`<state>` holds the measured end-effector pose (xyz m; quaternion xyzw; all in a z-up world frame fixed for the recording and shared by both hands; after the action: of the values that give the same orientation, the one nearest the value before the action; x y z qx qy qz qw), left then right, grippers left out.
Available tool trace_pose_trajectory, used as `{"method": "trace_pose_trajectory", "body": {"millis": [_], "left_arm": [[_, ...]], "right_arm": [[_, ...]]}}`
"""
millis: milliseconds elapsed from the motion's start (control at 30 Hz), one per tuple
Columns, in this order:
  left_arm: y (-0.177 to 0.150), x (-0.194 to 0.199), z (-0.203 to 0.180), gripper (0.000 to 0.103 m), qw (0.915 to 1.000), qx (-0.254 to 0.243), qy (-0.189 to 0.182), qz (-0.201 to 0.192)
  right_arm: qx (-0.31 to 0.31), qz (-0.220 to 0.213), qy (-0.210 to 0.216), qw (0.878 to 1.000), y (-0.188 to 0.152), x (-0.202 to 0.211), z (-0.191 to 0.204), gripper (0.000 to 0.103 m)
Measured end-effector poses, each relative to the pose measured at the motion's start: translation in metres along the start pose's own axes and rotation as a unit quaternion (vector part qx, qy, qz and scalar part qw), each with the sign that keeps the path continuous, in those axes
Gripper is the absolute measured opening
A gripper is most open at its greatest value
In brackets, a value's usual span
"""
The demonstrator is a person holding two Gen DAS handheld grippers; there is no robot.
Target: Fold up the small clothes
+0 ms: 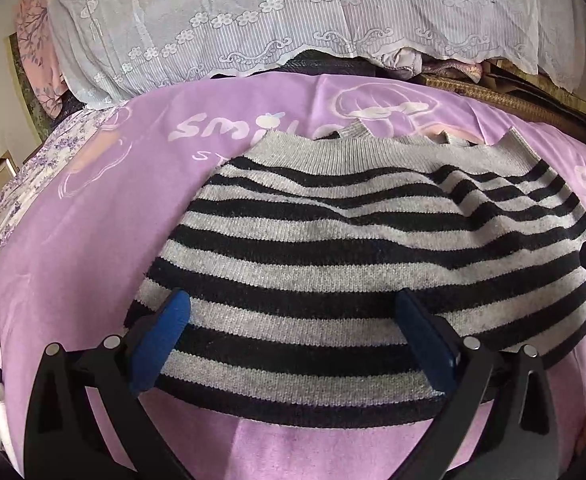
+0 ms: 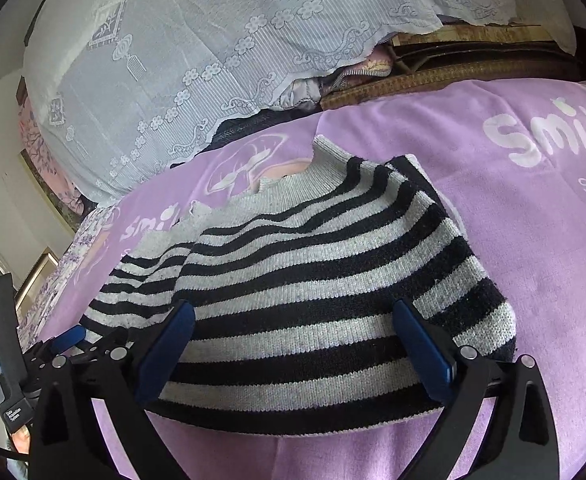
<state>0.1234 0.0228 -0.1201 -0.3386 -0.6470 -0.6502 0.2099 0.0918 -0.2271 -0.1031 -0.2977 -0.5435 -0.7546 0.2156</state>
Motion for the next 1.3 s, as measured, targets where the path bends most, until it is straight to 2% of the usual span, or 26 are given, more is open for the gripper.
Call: {"method": "trace_pose_trajectory", "body": {"millis": [167, 267, 433, 567, 633, 733, 800, 867, 967, 1300], "left_arm": [[0.001, 0.004, -0.001, 0.099, 0.9999, -0.007, 0.009, -0.008], [0.002, 0.008, -0.001, 0.099, 0.9997, -0.009, 0.014, -0.016], [0.004, 0.017, -0.004, 0.099, 0.9996, -0.009, -0.005, -0.025], [0.001, 0.011, -0.012, 0.099, 0.9996, -0.023, -0.010, -0.011], [-0.002, 0.003, -0.014, 0.099, 0.9996, -0.026, -0.005, 0.006], [-0.005, -0.002, -0.010, 0.099, 0.9997, -0.012, -0.018, 0.016], [-0.005, -0.003, -0.009, 0.099, 0.9996, -0.009, -0.020, 0.015], [-0.006, -0.003, -0.011, 0.099, 0.9997, -0.012, -0.016, 0.014], [-0.007, -0.003, -0.012, 0.099, 0.9998, -0.013, -0.014, 0.012], [-0.007, -0.002, -0.012, 0.099, 0.9998, -0.013, -0.013, 0.010]], "right_arm": [[-0.006, -0.005, 0.004, 1.000, 0.001, 0.002, -0.002, 0.100], [-0.017, -0.031, -0.003, 0.999, 0.003, 0.014, -0.006, 0.100], [-0.030, -0.041, -0.019, 0.999, -0.003, 0.028, -0.015, 0.100], [-0.040, -0.039, -0.042, 0.998, -0.013, 0.039, -0.023, 0.100], [-0.047, -0.031, -0.058, 0.997, -0.018, 0.040, -0.029, 0.100], [-0.048, -0.007, -0.079, 0.996, -0.023, 0.032, -0.031, 0.100], [-0.022, -0.009, -0.129, 0.991, -0.025, 0.031, -0.025, 0.100], [0.006, -0.018, -0.160, 0.987, -0.026, 0.032, -0.016, 0.100], [0.026, -0.026, -0.170, 0.985, -0.026, 0.034, -0.010, 0.100], [0.018, -0.017, -0.162, 0.987, -0.026, 0.032, -0.013, 0.100]]}}
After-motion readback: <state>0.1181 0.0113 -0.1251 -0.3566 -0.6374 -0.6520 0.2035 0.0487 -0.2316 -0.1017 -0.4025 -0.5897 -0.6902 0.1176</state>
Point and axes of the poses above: each gripper's, at about its wrist camera, not at the fingertips, and x roughly against the way its jaws point, z to its left, y to its top, the point moved 4 cm from there along -x, roughly the way its jaws point, and after that the axes turned 13 degrees about -y, right-handed, at the moved point
